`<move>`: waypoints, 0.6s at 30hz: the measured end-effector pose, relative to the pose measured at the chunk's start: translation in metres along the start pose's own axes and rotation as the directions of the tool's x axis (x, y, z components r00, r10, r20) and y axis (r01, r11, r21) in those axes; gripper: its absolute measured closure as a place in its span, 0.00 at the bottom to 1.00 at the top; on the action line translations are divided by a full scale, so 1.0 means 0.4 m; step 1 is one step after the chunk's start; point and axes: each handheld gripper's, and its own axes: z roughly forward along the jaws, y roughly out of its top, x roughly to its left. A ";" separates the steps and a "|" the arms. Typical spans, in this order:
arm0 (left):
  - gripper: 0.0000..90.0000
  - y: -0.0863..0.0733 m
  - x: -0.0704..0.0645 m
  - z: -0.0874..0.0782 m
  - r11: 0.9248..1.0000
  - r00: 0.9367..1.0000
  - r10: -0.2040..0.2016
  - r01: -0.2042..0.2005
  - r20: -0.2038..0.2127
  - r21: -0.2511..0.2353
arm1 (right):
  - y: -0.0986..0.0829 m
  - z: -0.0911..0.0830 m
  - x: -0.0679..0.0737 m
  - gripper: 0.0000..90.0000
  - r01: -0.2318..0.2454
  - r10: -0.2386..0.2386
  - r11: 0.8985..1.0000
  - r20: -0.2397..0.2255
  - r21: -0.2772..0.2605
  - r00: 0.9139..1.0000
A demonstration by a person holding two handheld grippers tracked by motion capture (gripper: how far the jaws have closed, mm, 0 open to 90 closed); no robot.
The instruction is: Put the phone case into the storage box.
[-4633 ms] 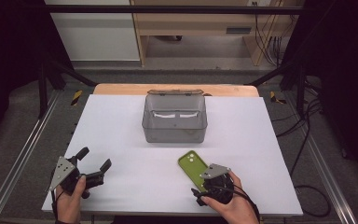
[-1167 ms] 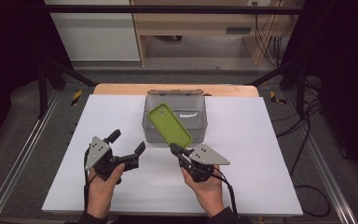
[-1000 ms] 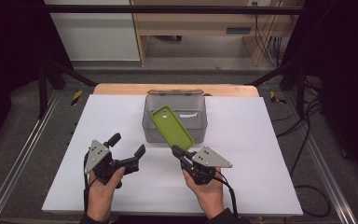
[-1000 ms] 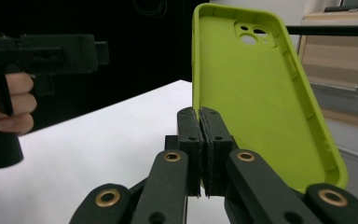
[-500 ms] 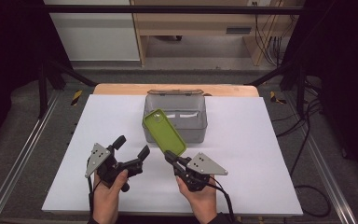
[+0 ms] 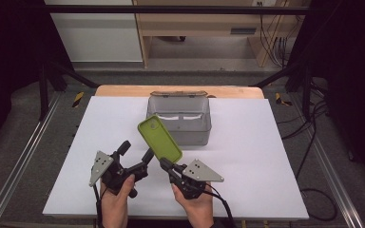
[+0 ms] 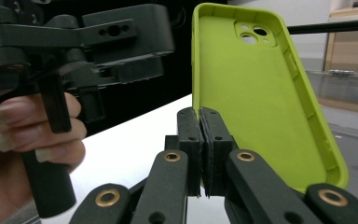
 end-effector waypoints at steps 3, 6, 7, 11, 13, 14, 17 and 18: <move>0.11 -0.010 -0.005 0.001 1.000 1.000 -0.016 0.016 0.002 0.002 | -0.003 0.002 0.008 0.98 0.013 -0.013 1.000 0.005 0.003 1.000; 0.19 -0.017 0.001 -0.001 0.999 0.999 -0.050 0.050 0.001 -0.001 | -0.006 0.003 0.017 0.98 0.026 -0.026 1.000 0.012 0.008 1.000; 0.22 -0.018 0.003 -0.002 0.998 0.998 -0.057 0.057 0.002 -0.001 | -0.008 0.003 0.018 0.98 0.026 -0.026 1.000 0.012 0.009 1.000; 0.33 -0.020 0.004 -0.005 0.996 0.996 -0.092 0.092 0.014 -0.009 | -0.014 0.008 0.027 0.98 0.025 -0.025 1.000 0.000 0.013 1.000; 0.40 -0.022 0.002 -0.005 0.996 0.996 -0.091 0.091 0.018 -0.006 | -0.016 0.011 0.034 0.98 0.027 -0.027 1.000 -0.006 0.014 1.000; 0.43 -0.024 0.001 -0.005 0.997 0.997 -0.077 0.077 -0.006 -0.006 | -0.017 0.012 0.035 0.98 0.028 -0.028 1.000 -0.008 0.013 1.000; 0.54 -0.032 0.007 -0.006 0.994 0.994 -0.104 0.104 -0.011 -0.010 | -0.021 0.015 0.044 0.98 0.037 -0.037 0.999 -0.006 0.018 0.999; 0.55 -0.032 0.007 -0.006 0.994 0.994 -0.104 0.104 -0.011 -0.010 | -0.023 0.016 0.046 0.98 0.038 -0.038 0.999 -0.001 0.018 0.999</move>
